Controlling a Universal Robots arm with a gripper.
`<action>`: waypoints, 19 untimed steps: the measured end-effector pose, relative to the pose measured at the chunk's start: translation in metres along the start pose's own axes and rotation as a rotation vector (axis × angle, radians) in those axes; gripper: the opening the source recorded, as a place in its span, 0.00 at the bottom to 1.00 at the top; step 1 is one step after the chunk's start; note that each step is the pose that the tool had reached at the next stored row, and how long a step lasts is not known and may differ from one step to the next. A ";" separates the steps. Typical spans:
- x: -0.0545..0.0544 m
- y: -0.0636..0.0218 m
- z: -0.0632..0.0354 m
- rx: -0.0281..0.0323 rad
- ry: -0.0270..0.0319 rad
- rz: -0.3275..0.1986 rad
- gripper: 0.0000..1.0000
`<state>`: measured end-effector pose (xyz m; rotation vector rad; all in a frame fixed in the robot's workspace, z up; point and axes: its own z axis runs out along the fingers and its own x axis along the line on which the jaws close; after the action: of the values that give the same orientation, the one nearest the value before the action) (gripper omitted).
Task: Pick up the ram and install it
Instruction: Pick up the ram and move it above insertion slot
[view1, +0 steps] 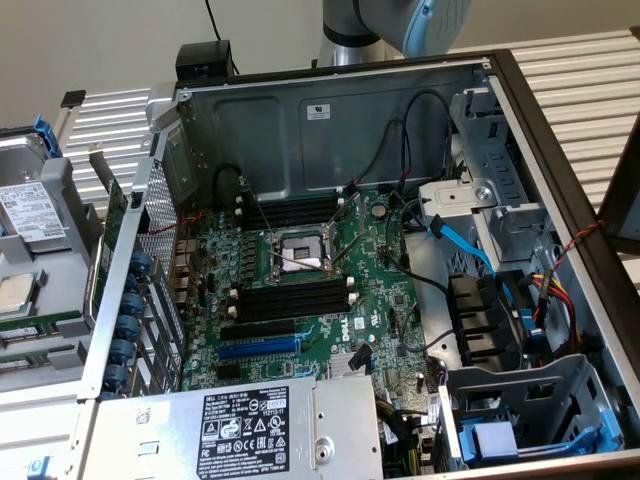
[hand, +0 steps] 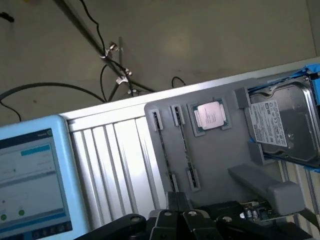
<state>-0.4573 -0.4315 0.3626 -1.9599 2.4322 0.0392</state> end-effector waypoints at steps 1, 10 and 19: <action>0.000 0.0000 0.0002 -0.0005 0.0001 -0.018 0.11; 0.000 -0.0001 0.0033 -0.0048 0.0014 -0.182 0.11; -0.002 -0.0003 0.0108 -0.0063 0.0068 -0.240 0.11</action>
<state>-0.4567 -0.4297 0.3519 -2.2418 2.1841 0.0366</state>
